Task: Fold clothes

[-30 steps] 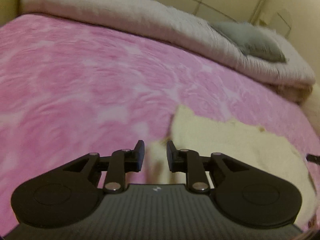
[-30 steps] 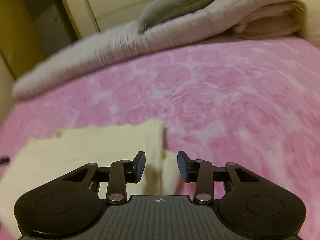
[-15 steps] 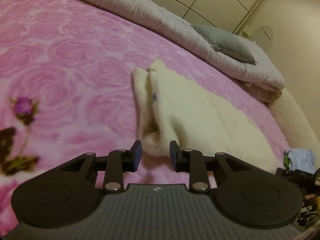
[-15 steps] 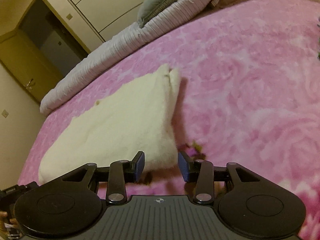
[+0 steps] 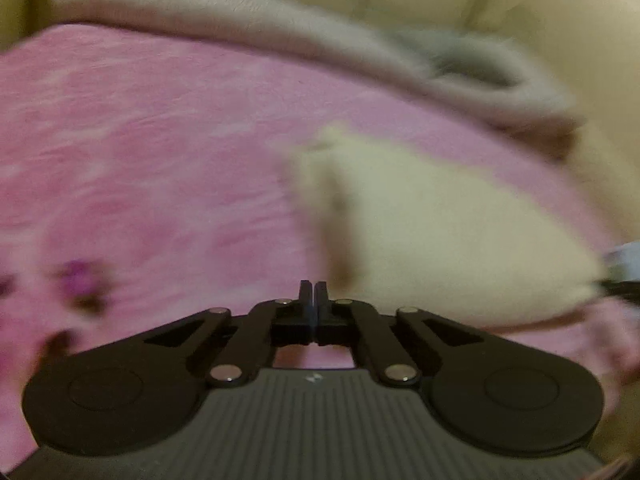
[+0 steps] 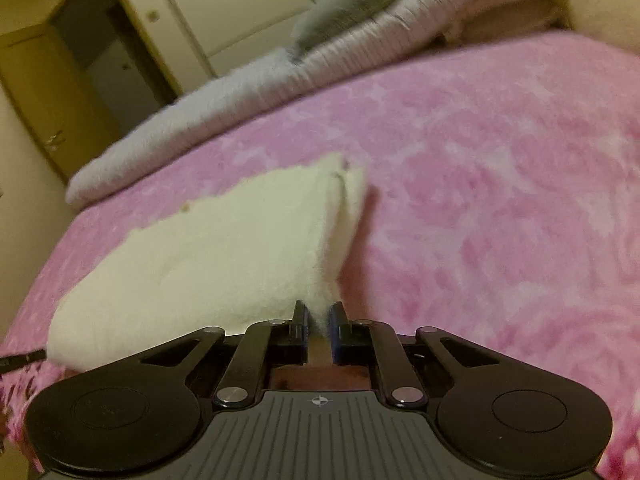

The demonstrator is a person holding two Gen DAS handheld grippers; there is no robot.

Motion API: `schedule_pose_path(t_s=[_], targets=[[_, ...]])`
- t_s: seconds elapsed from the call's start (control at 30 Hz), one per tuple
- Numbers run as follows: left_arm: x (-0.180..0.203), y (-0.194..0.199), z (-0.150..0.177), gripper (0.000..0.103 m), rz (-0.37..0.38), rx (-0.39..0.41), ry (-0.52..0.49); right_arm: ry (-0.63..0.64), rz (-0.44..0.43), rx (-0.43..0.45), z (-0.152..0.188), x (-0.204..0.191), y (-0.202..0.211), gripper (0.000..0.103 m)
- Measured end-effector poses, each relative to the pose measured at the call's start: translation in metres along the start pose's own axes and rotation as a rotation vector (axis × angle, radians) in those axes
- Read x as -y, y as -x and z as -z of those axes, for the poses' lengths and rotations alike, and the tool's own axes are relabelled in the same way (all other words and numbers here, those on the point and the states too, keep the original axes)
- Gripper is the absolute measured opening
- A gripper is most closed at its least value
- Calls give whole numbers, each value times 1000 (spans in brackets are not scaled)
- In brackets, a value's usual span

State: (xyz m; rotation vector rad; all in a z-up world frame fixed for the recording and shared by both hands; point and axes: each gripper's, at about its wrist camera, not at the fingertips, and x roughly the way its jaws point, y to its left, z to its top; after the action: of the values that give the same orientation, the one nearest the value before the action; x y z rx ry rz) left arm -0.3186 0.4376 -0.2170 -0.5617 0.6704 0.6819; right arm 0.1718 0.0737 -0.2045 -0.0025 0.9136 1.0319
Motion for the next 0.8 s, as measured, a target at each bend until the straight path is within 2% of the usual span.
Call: schedule_pose_path(t_s=[0.03,0.1,0.17,0.27,0.4,0.47,0.5,0.6,0.63,0.8], targets=[[-6,-6,4,0,-52,-37,7,-11,15,-24,3,1,-6,9],[-11,-5,10,0,-55,-50,55,-32,43,-69,8,3,-18,11],[1,5,7,0,-63,-42,39,-63,58,-67,2,1,-10,14],[28,29,-8,0,-16,43,11,-17,106,-19,-9,-19,7,18],[69,31,-31,3,38,151,-78,104,124,91,-20,-50,20,23],[81,15,-34,6,42,133,-94,144,117,84,-18,-58,9,26],[83,1,-36,6,31,105,-86,138,136,48,-16,-56,-2,27],[82,-29,-31,10,-48,15,-43,112,184,-58,-7,-48,-32,28],[81,-35,-29,11,-63,1,-24,102,189,-55,-6,-48,-29,28],[93,-13,-31,11,-150,-6,-20,43,200,-36,-4,-54,-9,30]])
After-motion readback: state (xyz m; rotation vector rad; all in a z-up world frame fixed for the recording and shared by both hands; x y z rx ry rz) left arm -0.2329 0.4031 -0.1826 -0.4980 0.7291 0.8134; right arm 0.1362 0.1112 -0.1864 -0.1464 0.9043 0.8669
